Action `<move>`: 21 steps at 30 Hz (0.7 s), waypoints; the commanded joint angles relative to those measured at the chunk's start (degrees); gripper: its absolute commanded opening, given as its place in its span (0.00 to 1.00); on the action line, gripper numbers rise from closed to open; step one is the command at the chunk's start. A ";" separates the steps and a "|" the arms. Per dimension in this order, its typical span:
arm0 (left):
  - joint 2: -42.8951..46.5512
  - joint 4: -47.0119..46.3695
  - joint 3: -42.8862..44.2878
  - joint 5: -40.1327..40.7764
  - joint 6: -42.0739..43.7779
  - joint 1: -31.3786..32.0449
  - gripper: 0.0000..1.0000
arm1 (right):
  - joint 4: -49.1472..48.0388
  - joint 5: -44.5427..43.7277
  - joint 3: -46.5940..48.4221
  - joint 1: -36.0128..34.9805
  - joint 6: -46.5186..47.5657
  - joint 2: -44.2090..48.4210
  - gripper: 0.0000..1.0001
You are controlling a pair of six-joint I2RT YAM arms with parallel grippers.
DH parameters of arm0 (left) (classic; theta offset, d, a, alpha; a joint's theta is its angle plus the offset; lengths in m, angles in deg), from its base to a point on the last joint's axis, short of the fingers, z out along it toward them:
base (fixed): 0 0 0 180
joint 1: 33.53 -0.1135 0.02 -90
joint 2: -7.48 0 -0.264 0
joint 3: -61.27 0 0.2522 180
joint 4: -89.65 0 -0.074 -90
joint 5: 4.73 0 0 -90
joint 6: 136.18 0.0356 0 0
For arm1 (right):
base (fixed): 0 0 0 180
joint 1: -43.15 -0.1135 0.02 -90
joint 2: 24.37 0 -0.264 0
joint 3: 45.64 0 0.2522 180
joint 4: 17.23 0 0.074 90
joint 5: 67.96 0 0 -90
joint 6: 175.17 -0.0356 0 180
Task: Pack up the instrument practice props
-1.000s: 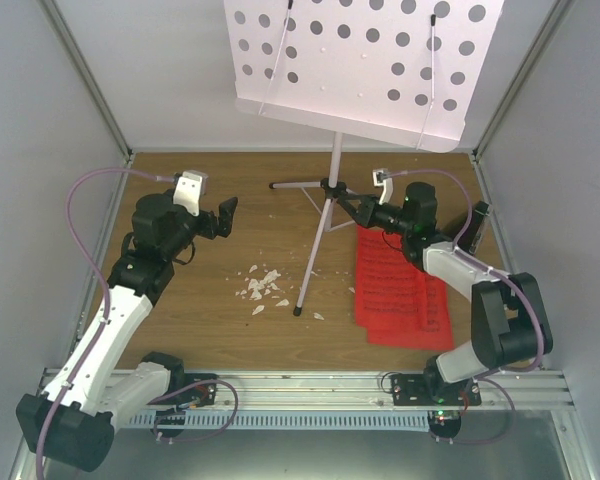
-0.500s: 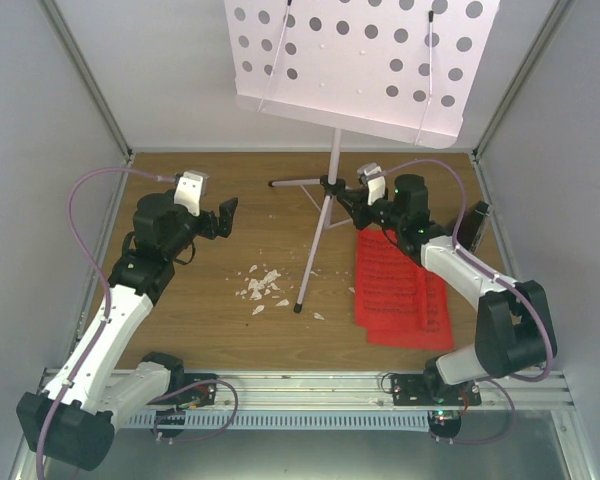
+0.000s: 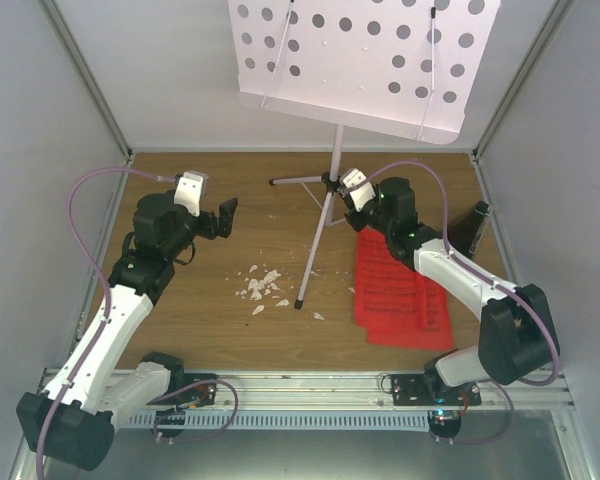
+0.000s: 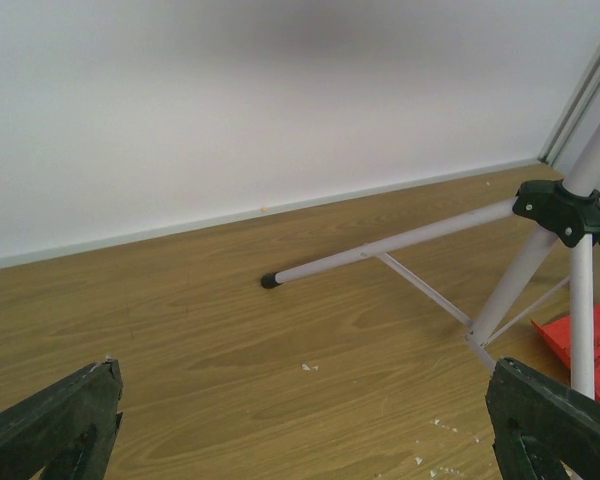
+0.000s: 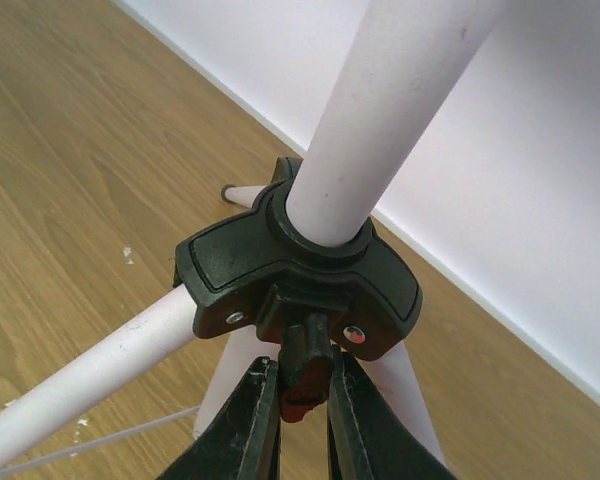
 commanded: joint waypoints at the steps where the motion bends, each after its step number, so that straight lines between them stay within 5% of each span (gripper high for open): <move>1: 0.61 -2.01 -0.55 0.16 0.66 -0.24 0.99 | -0.75 -9.42 -0.20 0.19 5.05 1.56 0.12; 6: 0.43 -2.06 -0.48 -0.52 0.50 -0.29 0.99 | -0.56 -6.86 -1.04 0.26 1.27 5.13 0.48; 11: 0.60 -2.27 -0.50 -0.36 0.48 -0.27 0.99 | 1.78 -0.21 -3.38 1.15 -7.31 11.99 0.73; 21: -1.02 -2.67 -0.33 -0.46 -0.02 -0.36 0.99 | 1.16 10.98 -8.28 3.93 -56.46 18.48 0.83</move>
